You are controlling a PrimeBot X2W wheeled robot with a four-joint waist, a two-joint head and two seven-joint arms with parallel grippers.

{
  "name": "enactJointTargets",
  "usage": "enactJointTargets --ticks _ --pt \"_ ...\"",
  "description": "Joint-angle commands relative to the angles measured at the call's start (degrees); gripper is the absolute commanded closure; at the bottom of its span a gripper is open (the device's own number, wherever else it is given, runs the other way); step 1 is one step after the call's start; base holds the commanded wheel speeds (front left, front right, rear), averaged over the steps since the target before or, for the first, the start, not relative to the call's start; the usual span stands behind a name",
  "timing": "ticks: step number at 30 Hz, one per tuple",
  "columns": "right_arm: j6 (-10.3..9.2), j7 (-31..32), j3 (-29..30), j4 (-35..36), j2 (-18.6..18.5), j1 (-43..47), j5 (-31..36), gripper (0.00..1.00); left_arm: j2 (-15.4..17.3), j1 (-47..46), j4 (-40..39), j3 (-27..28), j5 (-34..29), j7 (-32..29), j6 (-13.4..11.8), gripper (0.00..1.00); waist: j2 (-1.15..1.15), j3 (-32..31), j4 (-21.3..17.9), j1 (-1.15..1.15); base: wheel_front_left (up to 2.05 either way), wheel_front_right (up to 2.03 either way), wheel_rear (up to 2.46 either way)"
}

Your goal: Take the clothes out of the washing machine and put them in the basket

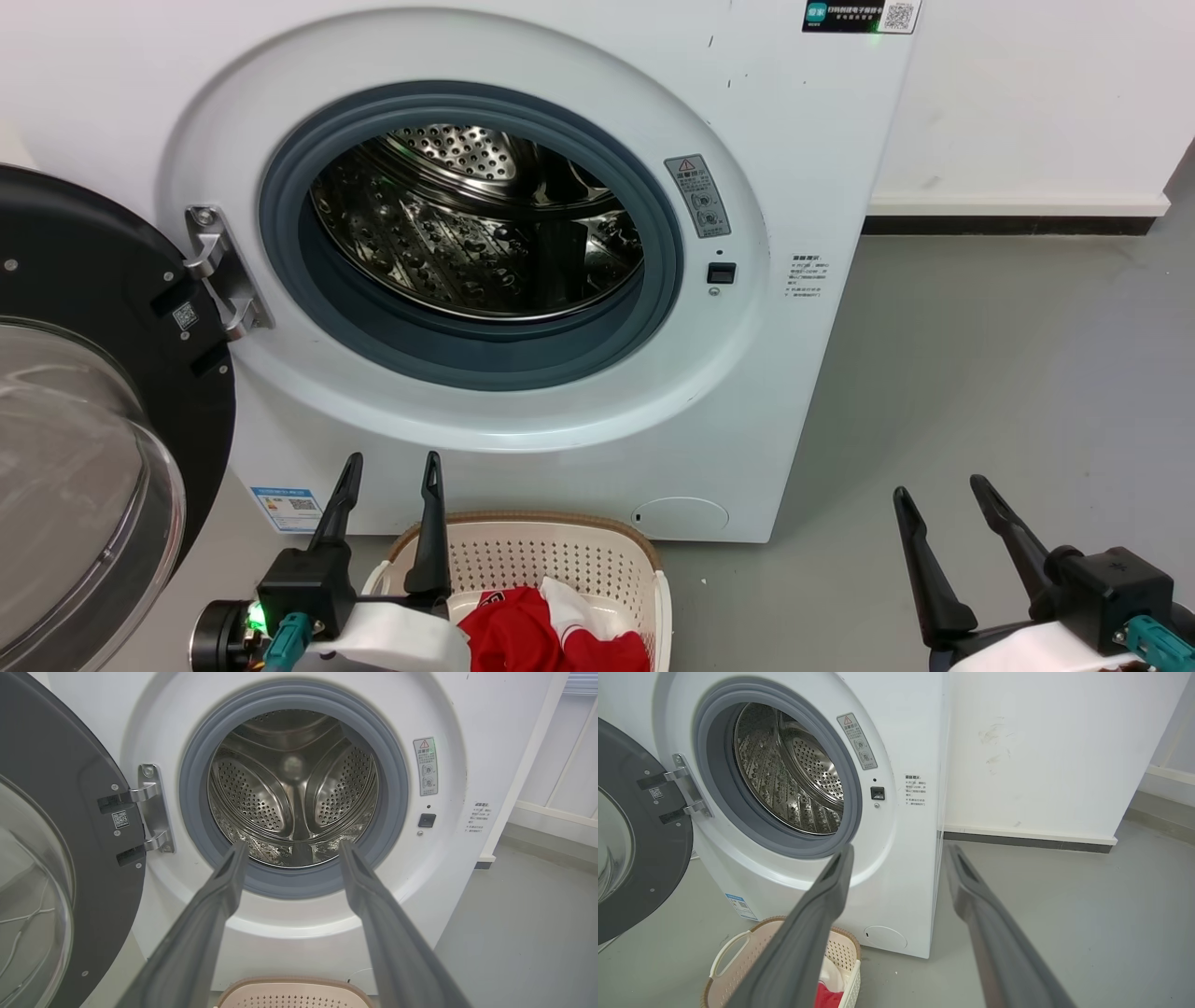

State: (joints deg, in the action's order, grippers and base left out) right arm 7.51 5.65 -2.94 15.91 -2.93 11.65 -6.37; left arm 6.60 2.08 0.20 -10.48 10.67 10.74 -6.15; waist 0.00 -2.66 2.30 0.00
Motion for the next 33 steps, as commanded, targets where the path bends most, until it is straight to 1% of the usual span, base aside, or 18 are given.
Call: enactJointTargets --ticks 1,15,16,19,23,24,33 --pt "-0.04 0.1 -0.2 0.1 0.1 0.0 0.3 0.00 0.2 0.2 -0.3 0.0 0.1 -0.3 -0.3 0.00 0.00 0.2 -0.1 0.00 0.00 0.00 0.00" --pt "-0.04 -0.6 -0.4 -0.4 0.1 -0.4 -0.6 0.00 1.1 -0.5 -0.3 -0.5 0.3 -1.2 -0.6 0.00 0.00 0.8 -0.6 0.00 0.00 0.00 0.00" --pt "0.00 -0.2 -0.4 -0.4 0.0 0.0 -0.7 1.00 0.8 -0.1 -0.1 -0.4 0.4 -1.2 -0.5 1.00 0.00 0.8 -0.6 0.00 0.00 0.00 0.00" --pt "0.00 -0.4 -0.6 -1.5 0.0 0.3 -1.6 1.00 0.5 0.5 0.7 -0.5 1.4 -1.2 -0.3 1.00 0.00 0.9 -0.6 0.01 0.00 0.00 0.00" --pt "0.00 -0.7 -0.4 -2.6 -0.3 -0.4 -7.0 1.00 0.5 0.2 0.9 0.3 6.4 -1.8 0.3 1.00 0.00 0.9 -0.7 0.01 0.00 0.00 0.00" --pt "0.00 -0.7 -0.4 -2.6 -0.3 -0.4 -7.0 1.00 0.5 0.2 0.9 0.3 6.4 -1.8 0.3 1.00 0.00 0.9 -0.7 0.01 0.00 0.00 0.00" --pt "0.00 -1.2 -0.1 -6.4 -1.1 -3.1 -17.8 1.00 0.6 -1.2 2.8 1.7 16.5 -3.3 2.0 1.00 0.00 1.1 -0.8 0.01 0.00 0.00 0.00"
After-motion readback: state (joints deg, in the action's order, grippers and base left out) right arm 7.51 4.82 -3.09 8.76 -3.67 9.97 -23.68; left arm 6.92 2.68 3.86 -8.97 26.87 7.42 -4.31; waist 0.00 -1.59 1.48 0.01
